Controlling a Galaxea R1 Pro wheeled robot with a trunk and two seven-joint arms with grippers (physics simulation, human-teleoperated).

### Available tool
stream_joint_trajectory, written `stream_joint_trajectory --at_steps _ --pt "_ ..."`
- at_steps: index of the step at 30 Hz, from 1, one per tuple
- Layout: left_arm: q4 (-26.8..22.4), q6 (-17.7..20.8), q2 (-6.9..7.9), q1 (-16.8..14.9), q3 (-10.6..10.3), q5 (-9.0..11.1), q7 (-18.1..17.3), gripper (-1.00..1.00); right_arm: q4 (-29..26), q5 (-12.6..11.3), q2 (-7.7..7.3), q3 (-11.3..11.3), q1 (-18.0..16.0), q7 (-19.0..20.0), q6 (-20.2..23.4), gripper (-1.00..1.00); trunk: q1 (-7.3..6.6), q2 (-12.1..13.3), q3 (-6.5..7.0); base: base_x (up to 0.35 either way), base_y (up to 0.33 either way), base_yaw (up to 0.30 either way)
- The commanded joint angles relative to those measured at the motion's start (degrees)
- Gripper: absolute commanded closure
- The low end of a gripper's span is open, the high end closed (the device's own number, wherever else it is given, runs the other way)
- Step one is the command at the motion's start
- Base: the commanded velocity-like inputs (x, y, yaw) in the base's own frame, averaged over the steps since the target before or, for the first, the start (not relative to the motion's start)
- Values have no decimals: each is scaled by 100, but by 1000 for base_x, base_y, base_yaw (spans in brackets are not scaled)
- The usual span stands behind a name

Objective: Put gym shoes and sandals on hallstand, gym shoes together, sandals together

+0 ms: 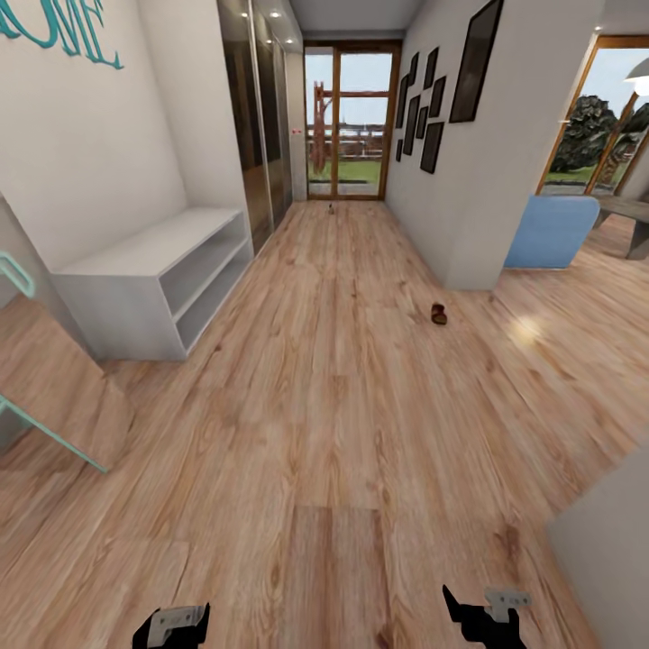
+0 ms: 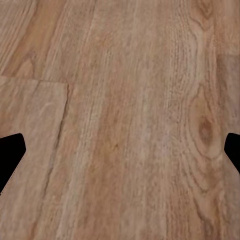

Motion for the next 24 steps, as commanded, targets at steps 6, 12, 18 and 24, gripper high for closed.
stream_joint_trajectory --at_steps 6,12,18,24 --pt "-1 -16 3 -4 -392 -188 -43 -100 7 -51 0 -25 -3 60 -5 -100 3 -2 -5 339 0 0" --pt "-17 -8 -6 -4 -1018 -269 -39 -100 7 -51 -6 -25 -1 60 -5 -100 3 -2 -5 339 0 0" --pt "-100 10 -178 -32 -1441 -283 -38 -100 7 -51 -9 -25 -3 60 -3 -100 3 -2 -5 340 0 0" --pt "22 43 -270 -60 -1509 -286 -35 -100 7 -51 -9 -25 -3 60 0 -100 3 -2 -5 340 0 0"
